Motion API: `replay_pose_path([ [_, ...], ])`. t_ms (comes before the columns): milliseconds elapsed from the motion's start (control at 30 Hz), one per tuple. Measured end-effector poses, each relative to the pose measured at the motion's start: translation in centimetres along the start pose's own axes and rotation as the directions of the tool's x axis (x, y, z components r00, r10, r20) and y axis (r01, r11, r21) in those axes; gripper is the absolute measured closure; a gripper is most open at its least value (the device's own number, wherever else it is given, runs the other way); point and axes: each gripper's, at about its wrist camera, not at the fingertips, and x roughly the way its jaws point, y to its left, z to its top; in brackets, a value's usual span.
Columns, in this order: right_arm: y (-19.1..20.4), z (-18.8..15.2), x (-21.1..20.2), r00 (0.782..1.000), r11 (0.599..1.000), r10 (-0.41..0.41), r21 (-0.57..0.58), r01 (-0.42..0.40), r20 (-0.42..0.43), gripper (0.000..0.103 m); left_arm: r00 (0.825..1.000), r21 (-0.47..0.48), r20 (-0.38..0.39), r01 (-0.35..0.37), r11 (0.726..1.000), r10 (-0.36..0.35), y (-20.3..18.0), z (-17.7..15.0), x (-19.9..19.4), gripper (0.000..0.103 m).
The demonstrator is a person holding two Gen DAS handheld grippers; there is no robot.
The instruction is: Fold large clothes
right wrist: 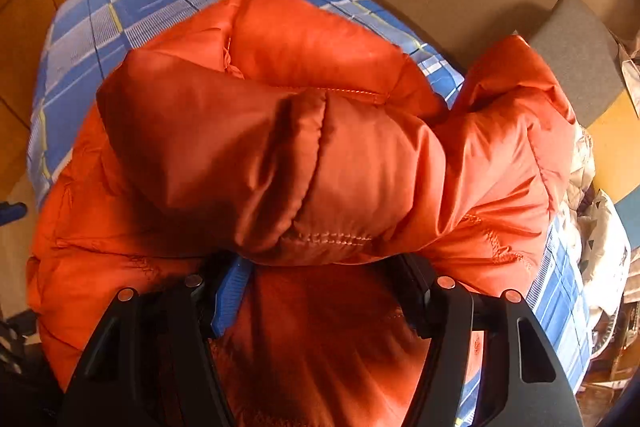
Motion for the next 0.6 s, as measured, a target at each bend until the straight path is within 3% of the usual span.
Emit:
replay_pose_path([
  [233,-0.4,-0.9,-2.6,0.998,0.998,-0.034,0.062,0.030,0.061,0.039,0.999,-0.023,0.030,-0.025,0.999,0.026,0.8,-0.7,-2.0,0.013],
  [433,-1.9,-2.8,-6.0,0.991,0.987,-0.008,0.162,-0.014,0.137,0.025,0.998,-0.017,0.048,-0.043,0.999,0.044,0.4,-1.4,-3.5,0.008],
  [600,-2.5,-5.9,-8.5,0.981,0.971,0.027,0.227,-0.071,0.193,0.024,0.997,-0.050,0.062,-0.043,0.998,0.046,0.1,-1.6,-4.3,0.007],
])
